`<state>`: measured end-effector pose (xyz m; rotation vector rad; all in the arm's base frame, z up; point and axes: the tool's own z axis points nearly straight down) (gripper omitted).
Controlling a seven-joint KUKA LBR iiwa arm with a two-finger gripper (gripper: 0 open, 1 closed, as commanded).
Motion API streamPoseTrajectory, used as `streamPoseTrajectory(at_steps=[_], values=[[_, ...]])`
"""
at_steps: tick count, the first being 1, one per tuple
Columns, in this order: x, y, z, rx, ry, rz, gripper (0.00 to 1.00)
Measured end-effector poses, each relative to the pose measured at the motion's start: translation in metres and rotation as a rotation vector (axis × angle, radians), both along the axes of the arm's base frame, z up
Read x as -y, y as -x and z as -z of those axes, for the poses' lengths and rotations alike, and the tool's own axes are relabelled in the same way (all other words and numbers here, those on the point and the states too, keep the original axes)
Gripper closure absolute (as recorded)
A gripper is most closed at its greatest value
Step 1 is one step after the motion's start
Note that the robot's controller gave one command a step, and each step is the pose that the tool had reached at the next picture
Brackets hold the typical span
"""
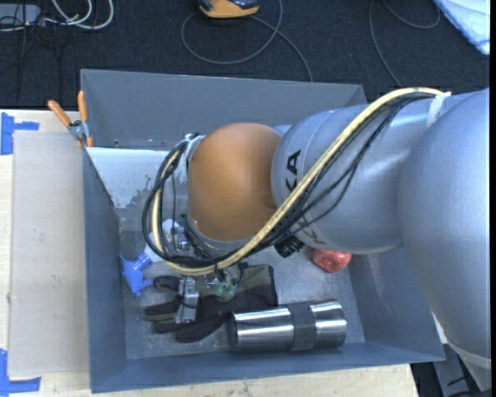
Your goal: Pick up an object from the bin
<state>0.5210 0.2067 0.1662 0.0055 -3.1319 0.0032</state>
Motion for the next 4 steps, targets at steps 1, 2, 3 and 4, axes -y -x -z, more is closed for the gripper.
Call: streamPoseTrajectory(at_steps=[1,2,3,4], values=[[0.001,-0.002,-0.005,0.007,-0.002,0.005,0.0],[0.029,-0.029,0.045,0.007,-0.003,-0.104,0.0],[0.048,-0.045,0.084,0.003,-0.001,-0.022,0.0],[0.038,-0.061,0.093,0.005,0.0,0.223,0.0]])
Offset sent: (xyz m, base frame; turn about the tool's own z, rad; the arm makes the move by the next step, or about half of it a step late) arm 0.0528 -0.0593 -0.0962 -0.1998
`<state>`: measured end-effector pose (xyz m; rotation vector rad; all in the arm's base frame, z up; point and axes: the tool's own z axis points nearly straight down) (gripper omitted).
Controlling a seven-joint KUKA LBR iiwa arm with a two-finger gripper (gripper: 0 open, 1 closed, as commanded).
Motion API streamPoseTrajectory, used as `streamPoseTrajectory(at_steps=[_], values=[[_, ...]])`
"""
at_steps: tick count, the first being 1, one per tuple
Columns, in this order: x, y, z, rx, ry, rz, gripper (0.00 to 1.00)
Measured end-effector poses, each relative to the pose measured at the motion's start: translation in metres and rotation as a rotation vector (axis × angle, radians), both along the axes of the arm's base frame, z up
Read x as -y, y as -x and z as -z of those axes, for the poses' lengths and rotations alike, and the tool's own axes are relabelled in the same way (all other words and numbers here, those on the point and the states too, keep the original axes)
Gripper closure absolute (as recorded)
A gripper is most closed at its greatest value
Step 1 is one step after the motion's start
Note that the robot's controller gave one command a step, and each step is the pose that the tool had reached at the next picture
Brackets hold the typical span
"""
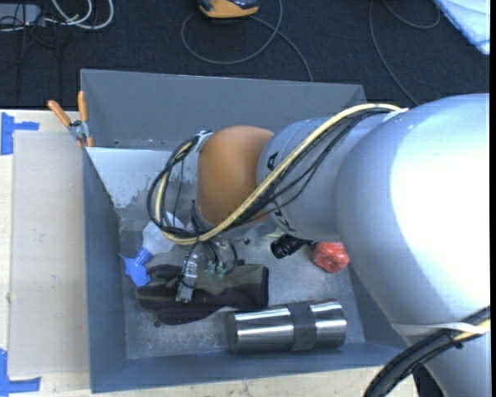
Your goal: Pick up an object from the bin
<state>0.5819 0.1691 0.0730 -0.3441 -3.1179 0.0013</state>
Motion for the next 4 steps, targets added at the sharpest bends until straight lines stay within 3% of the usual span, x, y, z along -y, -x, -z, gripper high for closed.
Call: streamPoseTrajectory(at_steps=[1,2,4], values=[[-0.012,0.001,0.001,0.002,0.001,-0.124,0.0],[-0.002,0.0,-0.001,-0.001,-0.003,0.0,1.0],[-0.002,0.001,-0.004,-0.004,-0.002,-0.001,1.0]])
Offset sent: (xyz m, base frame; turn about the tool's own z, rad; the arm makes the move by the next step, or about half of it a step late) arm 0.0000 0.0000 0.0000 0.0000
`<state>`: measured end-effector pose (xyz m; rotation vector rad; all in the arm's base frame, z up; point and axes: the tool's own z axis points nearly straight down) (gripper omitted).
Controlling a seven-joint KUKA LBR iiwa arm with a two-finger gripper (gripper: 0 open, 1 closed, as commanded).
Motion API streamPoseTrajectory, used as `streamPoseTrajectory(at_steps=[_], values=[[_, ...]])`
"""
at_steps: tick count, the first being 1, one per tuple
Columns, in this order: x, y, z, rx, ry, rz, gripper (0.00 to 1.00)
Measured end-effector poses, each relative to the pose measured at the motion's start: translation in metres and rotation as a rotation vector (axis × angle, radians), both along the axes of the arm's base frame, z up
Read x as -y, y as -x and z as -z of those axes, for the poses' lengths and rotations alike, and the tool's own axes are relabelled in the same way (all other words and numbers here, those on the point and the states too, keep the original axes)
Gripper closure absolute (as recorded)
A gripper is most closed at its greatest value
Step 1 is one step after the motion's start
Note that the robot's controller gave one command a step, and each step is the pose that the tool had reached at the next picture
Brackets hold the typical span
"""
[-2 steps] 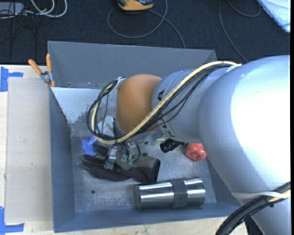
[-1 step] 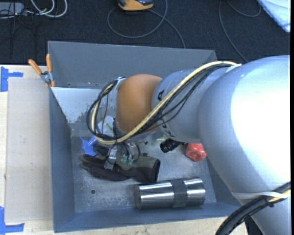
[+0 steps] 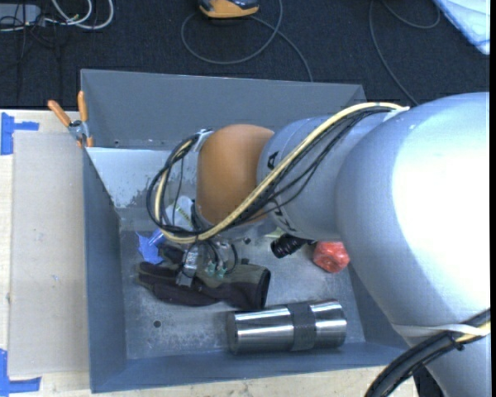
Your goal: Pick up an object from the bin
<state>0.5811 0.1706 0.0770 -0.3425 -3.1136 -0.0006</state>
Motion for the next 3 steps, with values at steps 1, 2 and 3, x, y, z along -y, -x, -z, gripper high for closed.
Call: streamPoseTrajectory(at_steps=[1,2,3], values=[[0.001,0.002,-0.019,-0.006,0.002,0.0,1.0],[0.001,0.0,-0.037,0.002,0.0,0.001,1.0],[0.001,0.0,-0.05,0.001,0.001,0.001,1.0]])
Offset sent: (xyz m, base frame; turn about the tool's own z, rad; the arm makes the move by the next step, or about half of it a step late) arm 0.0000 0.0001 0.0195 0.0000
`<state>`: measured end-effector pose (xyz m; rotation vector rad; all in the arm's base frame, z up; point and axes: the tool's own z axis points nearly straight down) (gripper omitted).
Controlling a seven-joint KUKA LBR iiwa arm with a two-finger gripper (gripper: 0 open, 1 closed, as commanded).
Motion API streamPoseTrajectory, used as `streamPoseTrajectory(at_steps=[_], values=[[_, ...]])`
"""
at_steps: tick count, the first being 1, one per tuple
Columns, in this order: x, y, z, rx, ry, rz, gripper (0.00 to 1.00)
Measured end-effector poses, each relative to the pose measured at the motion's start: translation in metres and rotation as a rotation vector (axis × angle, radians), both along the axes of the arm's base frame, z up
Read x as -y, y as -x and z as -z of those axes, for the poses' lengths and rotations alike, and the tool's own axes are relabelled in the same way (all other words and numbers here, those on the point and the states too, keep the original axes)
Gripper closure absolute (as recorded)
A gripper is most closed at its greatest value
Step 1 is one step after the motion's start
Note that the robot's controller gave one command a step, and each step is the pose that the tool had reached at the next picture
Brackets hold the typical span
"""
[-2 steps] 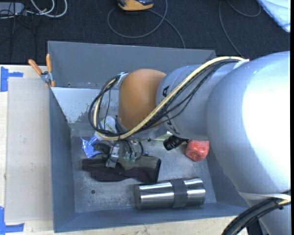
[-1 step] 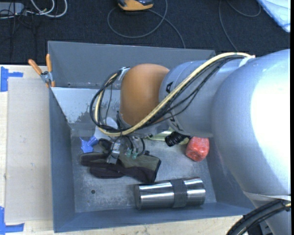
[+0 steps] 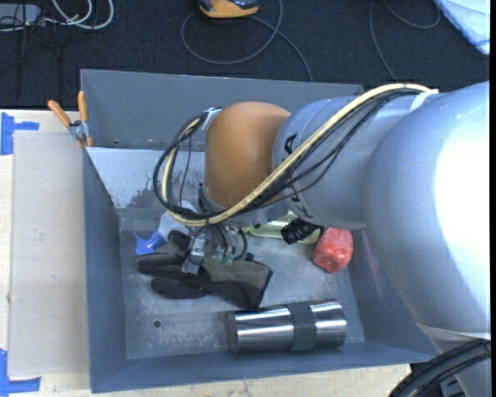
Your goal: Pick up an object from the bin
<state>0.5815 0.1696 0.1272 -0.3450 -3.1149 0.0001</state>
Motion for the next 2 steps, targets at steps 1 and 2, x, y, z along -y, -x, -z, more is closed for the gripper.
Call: streamPoseTrajectory(at_steps=[1,2], values=[[0.0001,0.0001,-0.0109,0.0,0.0,0.0,1.0],[0.0001,-0.0003,-0.0187,0.001,0.0,0.0,1.0]])
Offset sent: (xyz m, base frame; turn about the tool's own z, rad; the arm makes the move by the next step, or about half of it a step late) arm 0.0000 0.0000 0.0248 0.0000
